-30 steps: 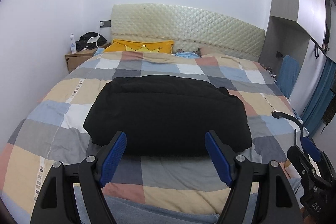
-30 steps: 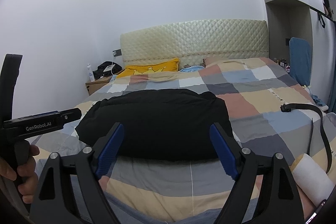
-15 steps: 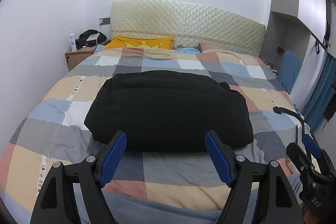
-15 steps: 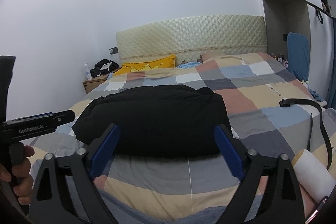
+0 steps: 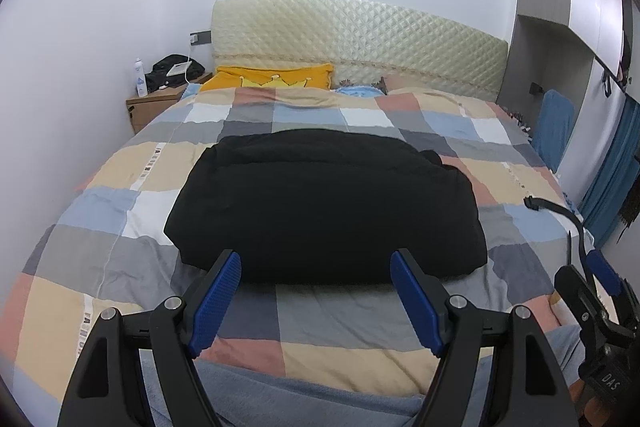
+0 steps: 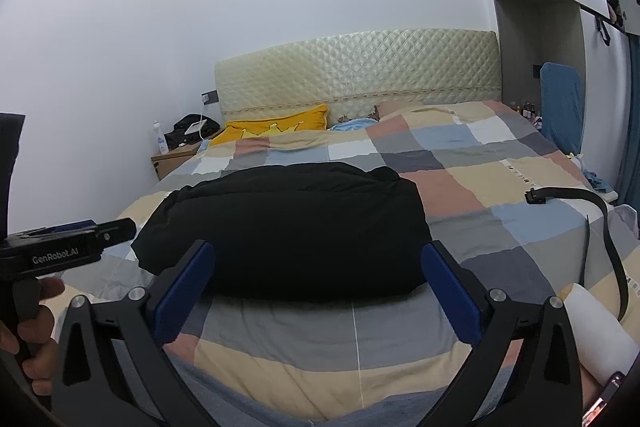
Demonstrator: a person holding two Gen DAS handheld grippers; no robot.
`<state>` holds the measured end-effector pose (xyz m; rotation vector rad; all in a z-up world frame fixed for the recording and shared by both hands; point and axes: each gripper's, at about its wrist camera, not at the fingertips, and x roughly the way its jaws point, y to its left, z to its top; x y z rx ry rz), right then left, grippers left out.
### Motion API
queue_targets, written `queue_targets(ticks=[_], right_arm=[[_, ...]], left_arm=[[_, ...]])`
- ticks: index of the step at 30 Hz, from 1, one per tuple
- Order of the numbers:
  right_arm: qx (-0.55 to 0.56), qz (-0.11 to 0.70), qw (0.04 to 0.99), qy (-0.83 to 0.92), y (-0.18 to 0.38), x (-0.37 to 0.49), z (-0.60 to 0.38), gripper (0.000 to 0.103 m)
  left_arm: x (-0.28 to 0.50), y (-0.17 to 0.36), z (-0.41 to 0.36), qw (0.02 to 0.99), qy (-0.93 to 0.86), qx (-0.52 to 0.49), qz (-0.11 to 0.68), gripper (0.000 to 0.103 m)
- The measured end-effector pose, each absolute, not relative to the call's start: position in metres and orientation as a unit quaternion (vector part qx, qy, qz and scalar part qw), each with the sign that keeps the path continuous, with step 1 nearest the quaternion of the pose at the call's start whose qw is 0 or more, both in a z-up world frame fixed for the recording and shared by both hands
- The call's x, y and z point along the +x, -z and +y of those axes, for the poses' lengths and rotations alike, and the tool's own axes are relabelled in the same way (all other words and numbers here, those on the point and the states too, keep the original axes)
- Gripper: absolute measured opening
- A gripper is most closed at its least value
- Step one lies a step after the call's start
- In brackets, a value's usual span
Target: Fold large clothes
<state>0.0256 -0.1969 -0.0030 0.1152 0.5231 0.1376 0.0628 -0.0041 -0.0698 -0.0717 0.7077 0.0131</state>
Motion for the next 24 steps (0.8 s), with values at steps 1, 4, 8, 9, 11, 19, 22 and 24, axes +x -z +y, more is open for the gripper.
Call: queue_targets(ticks=[1,4,8,9,11,19,22,24], right_arm=[[0.057,0.258,0.962,-0.068,0.0027,0.0251,-0.1970,0.103],[0.054,0.257,0.962,-0.068,0.0024,0.0245,-0.1958,0.103],[0.053,0.259,0.962,-0.068,0.0026,0.0231,-0.1947,0.103],[0.052,0.259,0.962,-0.068,0.0026,0.0229,-0.1946,0.103],[0.051,0.259,0.962,-0.067,0.0026,0.0230,-0.1945,0.103],[0.054,0.262,0.961,-0.064,0.0026,0.0204,-0.1985,0.103],[0.049,0.261,0.962,-0.064,0.0022,0.0208,-0.1986,0.103],[0.047,0.260,0.962,-0.066,0.0012,0.0202,-0.1987,0.103]], left_arm=[[0.0628,0.0702,-0.0043,0.937,-0.005,-0.036,0.347,0.077],[0.0612,0.0699,-0.0036,0.939,-0.005,-0.034,0.343,0.077],[0.0607,0.0707,-0.0059,0.939,-0.009,-0.022,0.344,0.077],[0.0607,0.0709,-0.0067,0.938,-0.007,-0.022,0.345,0.077],[0.0605,0.0716,-0.0077,0.938,-0.007,-0.021,0.346,0.077],[0.0607,0.0743,-0.0087,0.936,-0.013,-0.017,0.352,0.077],[0.0600,0.0734,-0.0085,0.936,-0.009,-0.019,0.351,0.077],[0.0599,0.0729,-0.0078,0.937,-0.009,-0.020,0.349,0.077]])
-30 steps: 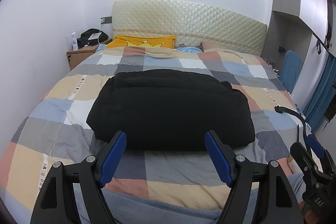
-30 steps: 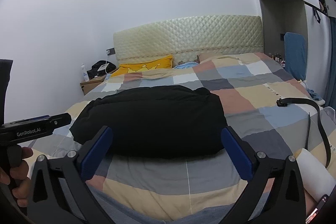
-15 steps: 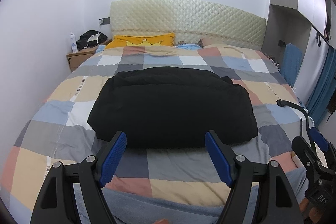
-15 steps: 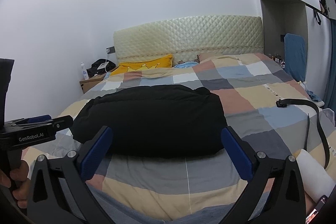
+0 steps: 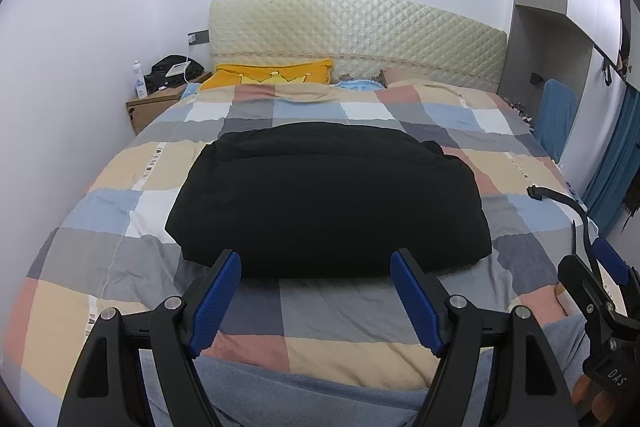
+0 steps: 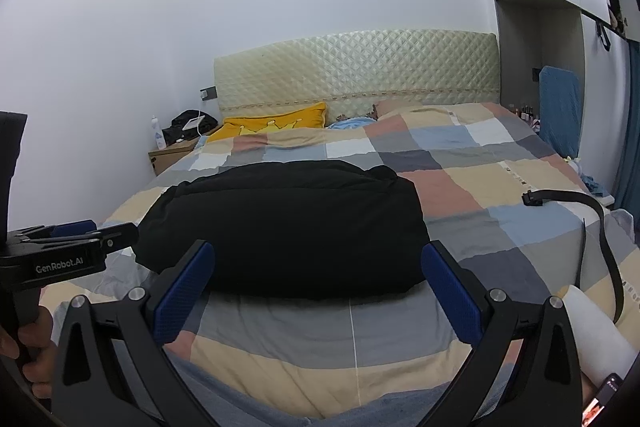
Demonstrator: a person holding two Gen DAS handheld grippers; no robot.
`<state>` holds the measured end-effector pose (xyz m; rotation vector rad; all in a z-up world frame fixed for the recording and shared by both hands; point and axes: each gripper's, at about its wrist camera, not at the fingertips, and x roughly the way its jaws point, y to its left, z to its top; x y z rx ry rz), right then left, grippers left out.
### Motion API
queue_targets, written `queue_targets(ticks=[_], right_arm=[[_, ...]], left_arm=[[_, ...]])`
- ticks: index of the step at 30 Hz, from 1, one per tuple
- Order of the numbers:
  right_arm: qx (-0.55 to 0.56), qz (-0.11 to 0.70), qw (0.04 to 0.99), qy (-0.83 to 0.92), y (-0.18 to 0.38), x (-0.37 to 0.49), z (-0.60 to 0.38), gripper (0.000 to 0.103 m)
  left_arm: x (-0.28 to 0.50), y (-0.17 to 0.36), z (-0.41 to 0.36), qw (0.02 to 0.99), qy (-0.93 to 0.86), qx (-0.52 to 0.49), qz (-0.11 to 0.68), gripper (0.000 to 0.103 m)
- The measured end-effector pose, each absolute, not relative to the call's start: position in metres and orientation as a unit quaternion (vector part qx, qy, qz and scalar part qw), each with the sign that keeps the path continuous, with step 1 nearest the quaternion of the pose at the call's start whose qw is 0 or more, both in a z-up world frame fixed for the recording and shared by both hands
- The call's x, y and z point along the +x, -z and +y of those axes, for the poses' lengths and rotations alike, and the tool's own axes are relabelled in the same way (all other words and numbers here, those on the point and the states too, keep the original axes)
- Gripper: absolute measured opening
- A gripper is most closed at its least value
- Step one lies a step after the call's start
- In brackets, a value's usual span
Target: Fold large clothes
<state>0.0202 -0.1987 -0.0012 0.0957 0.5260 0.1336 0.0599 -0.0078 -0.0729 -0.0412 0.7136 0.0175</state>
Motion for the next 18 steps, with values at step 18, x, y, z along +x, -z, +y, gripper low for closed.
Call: queue_targets(ticks=[18], right_arm=[[0.039,0.253,0.964,-0.065,-0.0043,0.0167,-0.1992,0.103]], left_arm=[[0.0531,0.0663,-0.0005,0.939,0.001,-0.038,0.342,0.077]])
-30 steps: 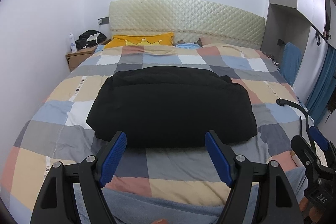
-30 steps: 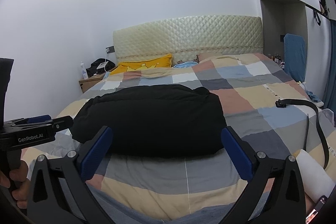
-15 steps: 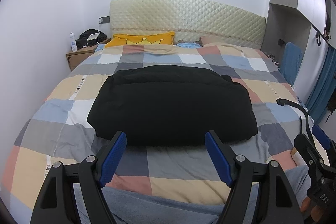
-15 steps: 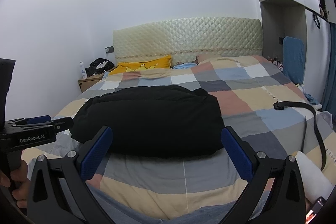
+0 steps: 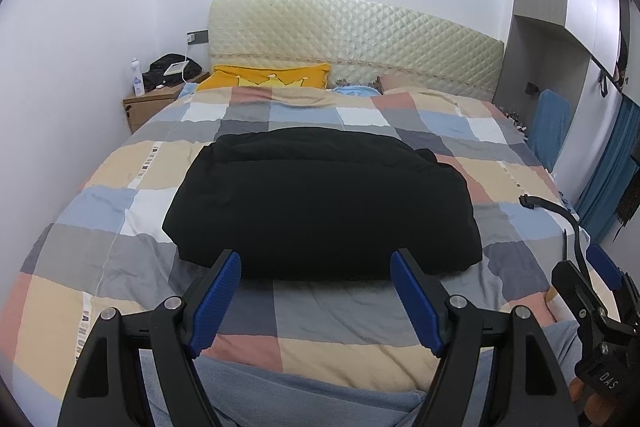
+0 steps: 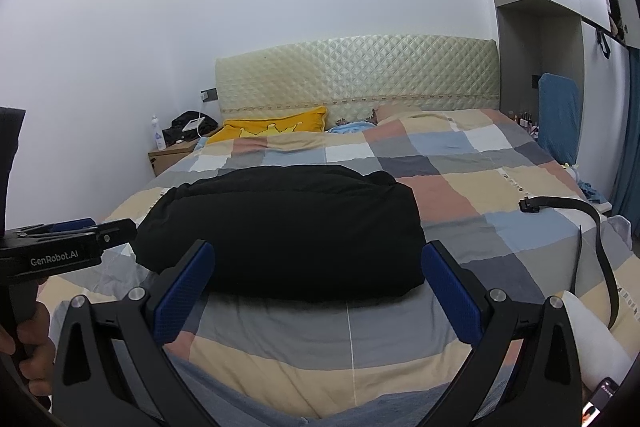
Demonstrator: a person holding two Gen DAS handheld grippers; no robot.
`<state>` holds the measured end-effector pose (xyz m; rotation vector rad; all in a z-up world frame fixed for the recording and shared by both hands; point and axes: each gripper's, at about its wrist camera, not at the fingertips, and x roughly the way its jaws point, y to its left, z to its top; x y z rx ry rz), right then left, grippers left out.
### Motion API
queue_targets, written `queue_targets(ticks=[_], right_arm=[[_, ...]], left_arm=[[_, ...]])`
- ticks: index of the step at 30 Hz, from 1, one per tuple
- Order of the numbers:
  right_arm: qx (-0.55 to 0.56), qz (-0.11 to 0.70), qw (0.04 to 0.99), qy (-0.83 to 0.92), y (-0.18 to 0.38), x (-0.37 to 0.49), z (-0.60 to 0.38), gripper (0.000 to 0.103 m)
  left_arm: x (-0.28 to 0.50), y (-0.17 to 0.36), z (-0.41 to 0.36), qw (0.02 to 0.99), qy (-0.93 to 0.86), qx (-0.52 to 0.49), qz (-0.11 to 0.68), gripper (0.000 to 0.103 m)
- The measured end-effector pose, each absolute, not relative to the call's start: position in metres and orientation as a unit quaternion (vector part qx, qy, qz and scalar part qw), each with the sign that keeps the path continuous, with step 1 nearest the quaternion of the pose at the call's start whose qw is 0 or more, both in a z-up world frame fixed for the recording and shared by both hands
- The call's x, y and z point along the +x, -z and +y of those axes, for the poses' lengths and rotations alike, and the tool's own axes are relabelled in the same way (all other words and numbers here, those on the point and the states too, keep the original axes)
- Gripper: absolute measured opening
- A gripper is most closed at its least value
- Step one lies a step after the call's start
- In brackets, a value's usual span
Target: Fold large clothes
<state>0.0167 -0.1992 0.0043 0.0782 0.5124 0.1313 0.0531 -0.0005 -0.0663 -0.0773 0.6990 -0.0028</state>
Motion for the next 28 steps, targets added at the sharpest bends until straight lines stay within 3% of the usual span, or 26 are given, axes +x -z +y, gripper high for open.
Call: queue_targets(ticks=[28], right_arm=[[0.037,0.246,0.966,-0.068,-0.0093,0.0158,-0.1940,0.103]], left_arm=[[0.0472,0.0574,-0.0076,0.943,0.016,-0.030,0.331,0.077]])
